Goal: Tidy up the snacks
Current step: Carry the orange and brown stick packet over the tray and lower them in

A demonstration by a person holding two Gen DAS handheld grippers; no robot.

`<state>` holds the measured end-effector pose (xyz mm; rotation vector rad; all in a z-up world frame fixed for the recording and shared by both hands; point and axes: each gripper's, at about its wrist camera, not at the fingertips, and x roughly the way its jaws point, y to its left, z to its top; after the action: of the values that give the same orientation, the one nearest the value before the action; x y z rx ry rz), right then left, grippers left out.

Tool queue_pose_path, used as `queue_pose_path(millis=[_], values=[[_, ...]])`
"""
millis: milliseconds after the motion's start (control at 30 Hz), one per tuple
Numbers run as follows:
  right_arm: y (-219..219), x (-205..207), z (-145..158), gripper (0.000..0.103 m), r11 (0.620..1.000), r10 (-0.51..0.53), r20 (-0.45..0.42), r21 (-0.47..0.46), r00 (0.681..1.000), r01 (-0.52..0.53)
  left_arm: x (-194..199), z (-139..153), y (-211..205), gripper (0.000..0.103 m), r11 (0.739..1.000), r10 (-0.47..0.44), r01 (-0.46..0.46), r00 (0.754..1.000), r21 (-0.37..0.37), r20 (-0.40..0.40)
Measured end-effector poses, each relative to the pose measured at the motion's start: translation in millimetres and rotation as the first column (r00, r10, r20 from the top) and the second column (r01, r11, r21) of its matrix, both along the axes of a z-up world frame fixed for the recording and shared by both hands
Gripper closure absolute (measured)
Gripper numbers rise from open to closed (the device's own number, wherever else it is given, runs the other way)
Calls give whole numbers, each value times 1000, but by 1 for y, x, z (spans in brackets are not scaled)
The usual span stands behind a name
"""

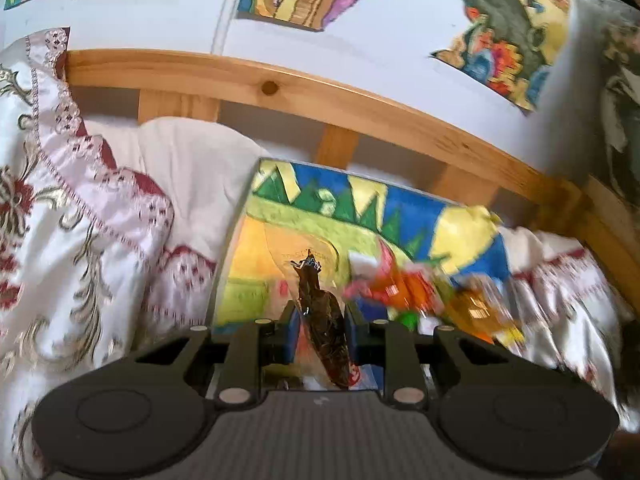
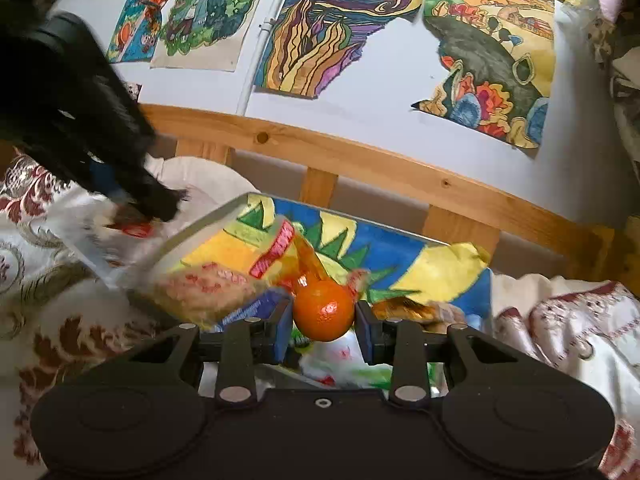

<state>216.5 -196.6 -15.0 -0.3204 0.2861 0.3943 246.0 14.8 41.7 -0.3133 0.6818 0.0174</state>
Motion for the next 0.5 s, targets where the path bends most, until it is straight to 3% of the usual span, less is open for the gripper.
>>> queue_pose_path(millis=[200, 500], values=[[9, 20, -4, 67, 999, 11, 15, -33, 1000, -11, 47, -13, 1, 77, 998, 57, -57, 998, 18, -26], [11, 35, -17, 67, 996, 33, -30, -82, 999, -35, 87, -39, -21, 77, 998, 54, -52, 997, 36, -61]])
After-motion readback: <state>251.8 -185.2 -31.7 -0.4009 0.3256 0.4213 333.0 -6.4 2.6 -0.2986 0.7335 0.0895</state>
